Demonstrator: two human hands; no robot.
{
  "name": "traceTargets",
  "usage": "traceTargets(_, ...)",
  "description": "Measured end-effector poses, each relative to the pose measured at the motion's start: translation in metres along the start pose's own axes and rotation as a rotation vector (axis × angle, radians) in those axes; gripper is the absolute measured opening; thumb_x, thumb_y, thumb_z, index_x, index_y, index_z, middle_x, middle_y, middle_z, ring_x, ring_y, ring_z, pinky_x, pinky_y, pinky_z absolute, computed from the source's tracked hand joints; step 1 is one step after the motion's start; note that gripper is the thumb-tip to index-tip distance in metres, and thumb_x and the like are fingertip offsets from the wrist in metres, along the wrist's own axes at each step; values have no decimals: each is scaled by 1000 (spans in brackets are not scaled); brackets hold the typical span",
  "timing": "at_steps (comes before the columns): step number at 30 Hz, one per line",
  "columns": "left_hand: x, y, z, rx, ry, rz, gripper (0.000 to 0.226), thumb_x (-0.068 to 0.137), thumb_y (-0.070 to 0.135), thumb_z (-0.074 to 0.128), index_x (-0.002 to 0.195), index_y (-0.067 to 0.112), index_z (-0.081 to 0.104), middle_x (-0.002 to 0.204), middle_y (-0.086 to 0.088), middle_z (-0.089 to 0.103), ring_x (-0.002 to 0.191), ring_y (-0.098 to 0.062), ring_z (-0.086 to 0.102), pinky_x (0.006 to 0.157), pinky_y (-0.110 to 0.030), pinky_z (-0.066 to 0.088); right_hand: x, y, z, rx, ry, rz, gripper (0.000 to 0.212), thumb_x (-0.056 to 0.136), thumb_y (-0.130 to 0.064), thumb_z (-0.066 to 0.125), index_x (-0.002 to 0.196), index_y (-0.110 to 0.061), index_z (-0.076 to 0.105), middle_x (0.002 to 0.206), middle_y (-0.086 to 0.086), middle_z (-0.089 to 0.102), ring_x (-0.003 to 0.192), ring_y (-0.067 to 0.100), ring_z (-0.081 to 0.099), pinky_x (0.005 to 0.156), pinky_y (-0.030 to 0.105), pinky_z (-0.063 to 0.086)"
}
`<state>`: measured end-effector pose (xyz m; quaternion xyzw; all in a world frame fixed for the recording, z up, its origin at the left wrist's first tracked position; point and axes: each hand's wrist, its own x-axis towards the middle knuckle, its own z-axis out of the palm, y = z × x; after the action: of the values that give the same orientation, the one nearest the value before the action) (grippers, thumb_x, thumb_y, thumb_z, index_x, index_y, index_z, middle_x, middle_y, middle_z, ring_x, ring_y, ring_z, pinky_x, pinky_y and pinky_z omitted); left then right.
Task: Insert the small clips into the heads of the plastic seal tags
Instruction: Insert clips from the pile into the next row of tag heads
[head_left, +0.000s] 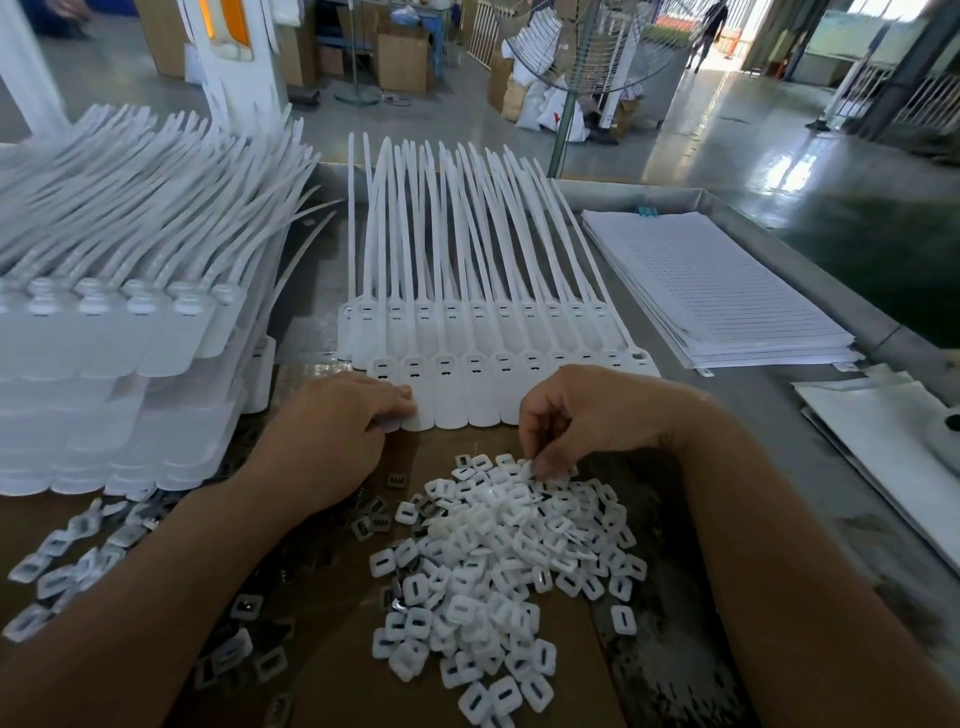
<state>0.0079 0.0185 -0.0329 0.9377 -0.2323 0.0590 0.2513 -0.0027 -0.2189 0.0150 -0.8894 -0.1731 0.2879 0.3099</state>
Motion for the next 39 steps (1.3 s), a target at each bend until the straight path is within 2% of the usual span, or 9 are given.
traceTargets(3,0,-1,0,0,-3,-2,38,86,1,48,117,20,61,125,8,57,118,-8,46,96,-18,25,-4,3,-3,24,56,-26,12,78,-16,72,78,-24,63,74,-10,69,70,3,65,71,15,51)
traceTargets(6,0,0,-1,-3,-4,0,38,86,1,48,117,20,62,125,8,57,119,-9,46,98,-20,27,-7,8,-7,150,200,-60,12,79,-9,68,82,-20,62,74,-5,69,69,8,65,66,16,50)
traceTargets(11,0,-1,-2,-2,-8,4,37,87,3,48,117,19,61,126,7,57,119,-9,46,96,-16,25,-6,25,-19,229,680,-33,23,82,-2,64,80,-24,64,69,-11,64,60,-5,56,56,11,43)
traceTargets(14,0,0,-2,-8,-16,-3,36,87,3,48,117,18,62,126,7,57,120,-10,46,99,-18,26,-7,42,-25,309,1009,88,18,83,-4,63,81,-22,66,75,-11,63,63,-3,55,55,11,40)
traceTargets(17,0,0,-3,-5,-22,2,36,87,3,48,117,18,61,126,7,57,120,-10,46,102,-20,27,-10,59,-29,392,1167,230,9,82,-7,64,86,-14,68,74,-9,62,59,-1,54,53,13,39)
traceTargets(21,0,0,-3,-4,-16,3,35,88,4,48,117,18,62,126,8,57,119,-9,46,99,-18,26,-7,71,-32,362,1113,361,6,83,-9,64,81,-14,67,83,0,63,81,14,57,74,28,47)
traceTargets(25,1,0,-2,4,-19,2,37,88,4,47,118,19,61,127,9,56,120,-8,45,99,-17,25,-2,73,-30,414,1028,400,17,84,-4,62,73,-18,63,97,9,64,96,26,58,87,42,50)
traceTargets(32,2,1,-2,13,-22,0,37,89,5,47,120,19,60,127,9,55,122,-9,44,104,-23,27,-1,74,-30,342,1026,390,21,82,-2,63,70,-20,61,90,5,62,93,22,56,77,33,45)
traceTargets(39,2,1,-2,6,-18,5,36,88,4,47,118,18,61,126,8,57,121,-9,45,101,-20,26,0,76,-30,383,1061,376,22,77,0,64,67,-20,64,89,5,64,92,21,57,79,35,48)
